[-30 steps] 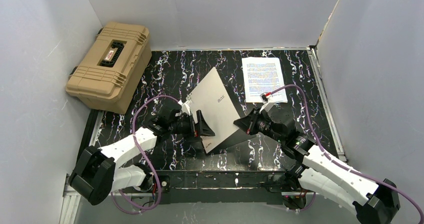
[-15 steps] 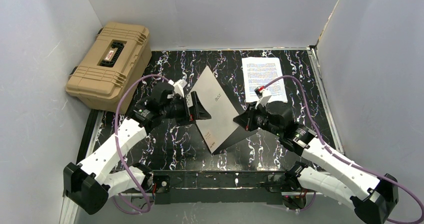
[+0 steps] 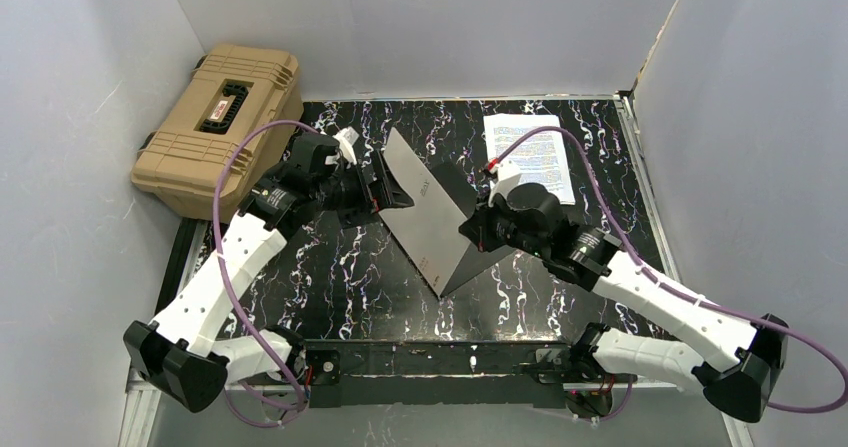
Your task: Put the files into the folder
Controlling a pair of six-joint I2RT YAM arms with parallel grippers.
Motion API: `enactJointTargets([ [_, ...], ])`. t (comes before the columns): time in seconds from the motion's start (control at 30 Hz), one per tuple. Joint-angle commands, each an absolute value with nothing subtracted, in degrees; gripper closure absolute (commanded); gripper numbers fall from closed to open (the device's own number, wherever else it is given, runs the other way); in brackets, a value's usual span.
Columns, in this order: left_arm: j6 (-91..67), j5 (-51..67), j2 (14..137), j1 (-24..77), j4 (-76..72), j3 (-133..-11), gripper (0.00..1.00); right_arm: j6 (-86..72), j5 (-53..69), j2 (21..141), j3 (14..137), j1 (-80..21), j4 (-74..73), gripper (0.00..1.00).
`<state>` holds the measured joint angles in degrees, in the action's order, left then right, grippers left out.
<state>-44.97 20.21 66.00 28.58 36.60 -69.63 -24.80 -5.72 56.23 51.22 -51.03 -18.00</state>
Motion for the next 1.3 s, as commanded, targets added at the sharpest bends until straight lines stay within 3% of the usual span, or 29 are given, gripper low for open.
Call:
enactJointTargets([
  [0.0,-45.5,18.0,68.1,27.5,40.3,-74.3,0.02,-20.9,-17.3,58.8,59.0,-55.4,-21.3,0.99],
  [0.37,-44.3,17.3,74.6,25.3,41.6,-80.9,0.04,-19.4,-36.7,66.7,68.6,-70.5,-27.7,0.99],
  [0.73,-41.7,17.2,78.8,25.3,44.2,-83.2,0.22,-18.4,-61.3,76.2,75.3,-86.1,-32.7,0.99],
  [1.07,-37.4,13.3,78.5,25.2,50.3,-85.7,0.53,-17.3,-72.8,86.2,81.6,-93.9,-34.5,0.99],
  [1.27,-36.2,12.7,77.9,25.2,50.8,-83.9,0.63,-13.9,-75.8,90.0,84.0,-95.6,-31.6,0.99],
])
